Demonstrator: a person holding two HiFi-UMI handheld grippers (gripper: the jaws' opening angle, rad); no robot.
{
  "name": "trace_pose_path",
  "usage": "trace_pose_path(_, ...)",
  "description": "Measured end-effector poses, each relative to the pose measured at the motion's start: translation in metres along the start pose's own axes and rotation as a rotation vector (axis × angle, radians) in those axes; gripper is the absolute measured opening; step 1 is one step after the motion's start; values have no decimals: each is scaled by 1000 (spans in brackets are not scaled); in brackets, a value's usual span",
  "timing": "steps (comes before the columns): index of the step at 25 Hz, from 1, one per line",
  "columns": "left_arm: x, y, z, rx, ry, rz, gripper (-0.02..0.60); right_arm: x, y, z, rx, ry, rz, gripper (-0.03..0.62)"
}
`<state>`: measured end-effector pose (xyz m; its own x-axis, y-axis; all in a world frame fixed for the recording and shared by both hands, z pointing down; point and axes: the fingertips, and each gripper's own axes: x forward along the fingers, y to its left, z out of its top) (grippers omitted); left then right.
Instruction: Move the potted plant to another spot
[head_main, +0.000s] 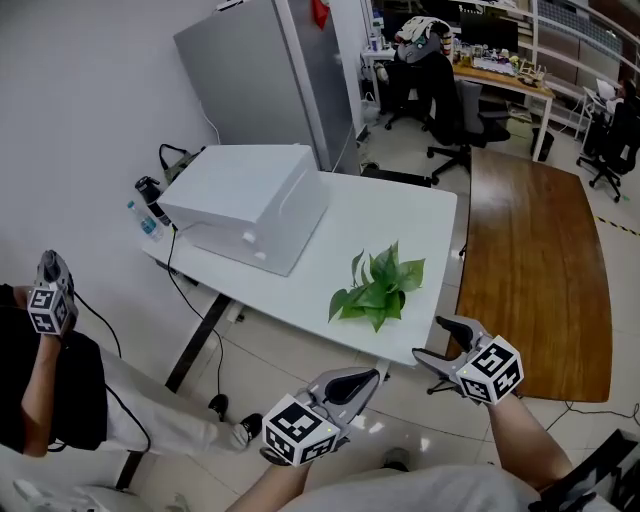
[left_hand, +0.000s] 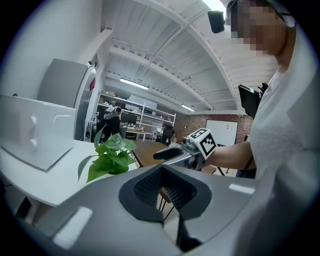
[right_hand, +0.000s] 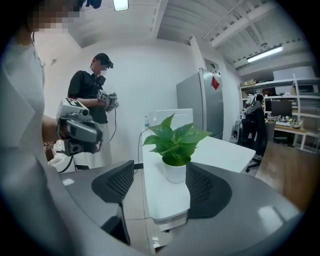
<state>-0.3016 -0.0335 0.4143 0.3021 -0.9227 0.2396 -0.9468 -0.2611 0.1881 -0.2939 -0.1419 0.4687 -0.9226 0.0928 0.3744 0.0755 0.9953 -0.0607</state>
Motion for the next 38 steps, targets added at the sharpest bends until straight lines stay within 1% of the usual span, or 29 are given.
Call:
trace_pose_path(4,-10,19,0,-6,-3,27,-18,34,-24,-16,7,34,-17,327)
trace_pose_path(7,-14,31,-3,-11,-3,45,-18,56,-35,-26,-10,60,-20,375)
trace_pose_path(10,-19,39,-6,-13,2,59,-18,77,-46,-33,-14,75,-22,394)
trace_pose_path(13,-25,47,-12,-23,13,75,-18,98,-54,-41,-18,97,-7,423)
trace_pose_path(15,-28,51,-15,-32,12,85,-18,113,-56,-45,-24,110,13,457)
trace_pose_path(18,-28,55,-18,-44,10,89,-17,131,-59,-48,-51,125,31,472)
trace_pose_path(22,-28,54,-25,-45,35,81,-17,144,-63,-51,-64,124,30,480)
trace_pose_path(27,-36,63,-30,-63,40,113,-17,159,-59,-52,-103,130,39,482)
trace_pose_path(31,-39,67,-31,-62,38,122,-17,166,-59,-51,-106,122,44,480)
trace_pose_path(32,-39,67,-31,-62,38,123,-18,167,-58,-51,-107,123,45,479)
trace_pose_path(34,-40,68,-31,-65,39,126,-17,168,-58,-50,-111,124,43,454)
trace_pose_path(38,-42,71,-33,-69,43,127,-17,171,-58,-50,-110,123,41,451)
